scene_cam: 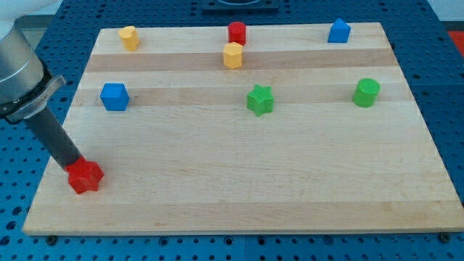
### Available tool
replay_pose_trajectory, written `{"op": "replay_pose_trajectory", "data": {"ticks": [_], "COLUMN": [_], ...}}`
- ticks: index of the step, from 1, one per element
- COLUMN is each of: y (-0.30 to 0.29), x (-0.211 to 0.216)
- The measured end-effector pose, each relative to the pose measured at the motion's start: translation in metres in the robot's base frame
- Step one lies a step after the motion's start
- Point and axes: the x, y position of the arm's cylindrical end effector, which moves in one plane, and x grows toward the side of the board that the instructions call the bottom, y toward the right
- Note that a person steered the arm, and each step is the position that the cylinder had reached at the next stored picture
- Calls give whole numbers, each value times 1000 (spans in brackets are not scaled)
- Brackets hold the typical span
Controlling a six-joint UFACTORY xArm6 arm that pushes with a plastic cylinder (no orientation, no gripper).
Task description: Place the red star bottom left of the board
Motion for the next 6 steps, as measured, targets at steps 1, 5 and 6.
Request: {"op": "replay_pose_trajectory", "data": {"ticks": [1,5,6], "y": [0,12,12], "x": [8,12,11]}}
